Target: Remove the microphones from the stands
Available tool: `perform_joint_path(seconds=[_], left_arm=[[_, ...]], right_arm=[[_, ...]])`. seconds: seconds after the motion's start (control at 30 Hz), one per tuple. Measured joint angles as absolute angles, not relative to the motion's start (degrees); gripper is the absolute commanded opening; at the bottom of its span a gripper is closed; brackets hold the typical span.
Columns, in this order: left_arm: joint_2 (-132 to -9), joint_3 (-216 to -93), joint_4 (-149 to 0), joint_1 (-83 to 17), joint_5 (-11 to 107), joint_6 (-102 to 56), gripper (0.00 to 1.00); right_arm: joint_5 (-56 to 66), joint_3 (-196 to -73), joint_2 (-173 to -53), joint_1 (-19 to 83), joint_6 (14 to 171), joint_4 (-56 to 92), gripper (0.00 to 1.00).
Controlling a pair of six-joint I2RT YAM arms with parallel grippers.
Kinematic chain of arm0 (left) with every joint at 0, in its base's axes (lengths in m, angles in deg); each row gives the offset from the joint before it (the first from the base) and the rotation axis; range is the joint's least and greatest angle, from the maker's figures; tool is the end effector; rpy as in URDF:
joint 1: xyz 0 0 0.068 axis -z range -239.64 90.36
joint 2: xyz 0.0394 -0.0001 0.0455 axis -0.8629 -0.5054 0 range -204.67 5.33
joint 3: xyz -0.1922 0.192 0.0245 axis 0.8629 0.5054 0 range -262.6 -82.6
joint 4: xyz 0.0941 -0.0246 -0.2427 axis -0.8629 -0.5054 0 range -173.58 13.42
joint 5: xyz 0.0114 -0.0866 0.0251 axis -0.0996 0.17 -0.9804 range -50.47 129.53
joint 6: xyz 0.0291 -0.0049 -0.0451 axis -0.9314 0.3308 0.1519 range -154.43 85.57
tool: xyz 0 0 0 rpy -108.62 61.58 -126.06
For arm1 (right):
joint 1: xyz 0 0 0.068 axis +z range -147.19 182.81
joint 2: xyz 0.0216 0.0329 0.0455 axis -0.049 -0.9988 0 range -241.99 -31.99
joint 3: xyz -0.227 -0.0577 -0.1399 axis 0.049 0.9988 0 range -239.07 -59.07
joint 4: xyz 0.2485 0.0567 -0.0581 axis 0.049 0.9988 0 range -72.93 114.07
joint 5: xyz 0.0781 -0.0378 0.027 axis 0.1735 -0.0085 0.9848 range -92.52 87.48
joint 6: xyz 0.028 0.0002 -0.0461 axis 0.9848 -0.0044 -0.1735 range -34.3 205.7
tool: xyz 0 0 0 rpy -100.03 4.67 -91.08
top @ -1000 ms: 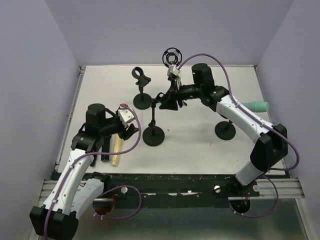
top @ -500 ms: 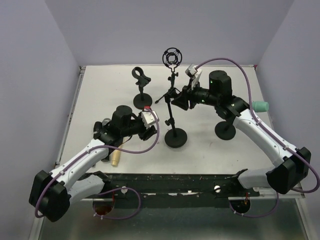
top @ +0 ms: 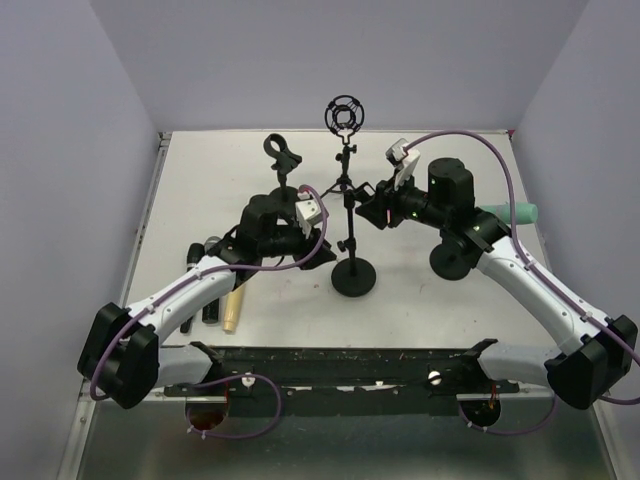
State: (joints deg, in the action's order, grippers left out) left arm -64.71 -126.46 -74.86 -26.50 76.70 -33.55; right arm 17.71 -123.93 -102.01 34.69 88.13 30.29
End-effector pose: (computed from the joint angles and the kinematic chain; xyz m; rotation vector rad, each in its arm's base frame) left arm 0.2137 -0.1653 0.2649 0.9737 1.8057 -1.0223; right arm 0.2320 0.1589 0.3654 -0.7284 1.7974 0.7373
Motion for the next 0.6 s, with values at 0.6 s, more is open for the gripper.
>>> perform_joint_path(seconds=[0.6], left_arm=[[-77.5,-136.6,-74.3,-26.7,84.2,-23.5,0.27]], right_arm=[[15.9,-123.2,-101.3,34.7,90.0,30.0,0.32]])
